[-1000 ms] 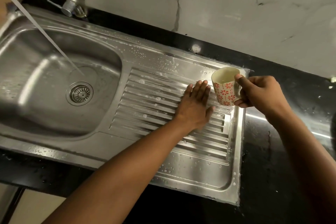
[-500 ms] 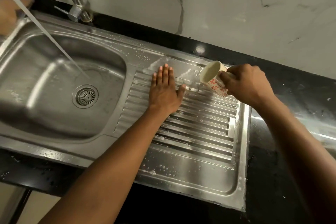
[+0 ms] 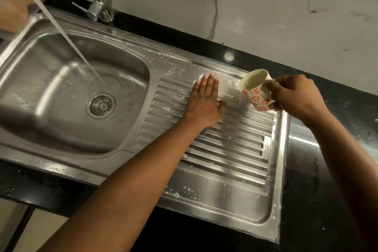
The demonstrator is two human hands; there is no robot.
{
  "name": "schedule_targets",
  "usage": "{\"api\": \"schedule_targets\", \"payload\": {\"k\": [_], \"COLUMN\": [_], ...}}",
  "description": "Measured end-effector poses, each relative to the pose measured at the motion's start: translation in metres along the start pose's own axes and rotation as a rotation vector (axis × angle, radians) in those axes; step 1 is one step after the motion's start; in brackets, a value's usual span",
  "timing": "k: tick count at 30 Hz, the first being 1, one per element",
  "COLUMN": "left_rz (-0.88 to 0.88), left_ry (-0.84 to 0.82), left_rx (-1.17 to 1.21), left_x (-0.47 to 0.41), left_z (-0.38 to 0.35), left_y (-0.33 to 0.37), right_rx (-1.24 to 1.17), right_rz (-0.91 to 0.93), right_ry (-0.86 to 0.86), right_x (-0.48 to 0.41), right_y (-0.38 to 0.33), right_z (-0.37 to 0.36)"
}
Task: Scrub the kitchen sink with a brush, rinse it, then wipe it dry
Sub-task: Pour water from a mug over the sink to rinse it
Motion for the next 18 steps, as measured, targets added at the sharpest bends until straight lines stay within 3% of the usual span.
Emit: {"api": "schedule_targets", "payload": {"k": [5, 10, 13, 18], "left_rz": [0.133, 0.221, 0.222, 0.005], "left_ry": [0.053, 0.071, 0.054, 0.036], "left_rx": [-0.033, -0.054, -0.054, 0.038], "left_x": [0.003, 0.018, 0.021, 0.015], "left_z": [0.014, 0.022, 0.023, 0.011], "left_y": [-0.068, -0.109, -0.097, -0.04], "right_rx": [0.177, 0.163, 0.045, -0.397], "right_rz": [0.181, 0.258, 0.19, -0.111], "right_ry": [0.028, 0.024, -0.029, -0.136], "right_x": [-0.012, -0.017, -0.021, -0.015], "right_y": [-0.019, -0.044, -0.046, -0.038], "right_z": [-0.017, -0.035, -0.039, -0.027]}}
Point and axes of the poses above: each hand's wrist, its own x-axis away from the middle knuckle, its own z-axis out of the back of the hand, y = z × x, the point moved 3 cm from there along -x, towards the middle knuckle, and after that the axes turned 13 degrees about y, right-handed, at the moved point
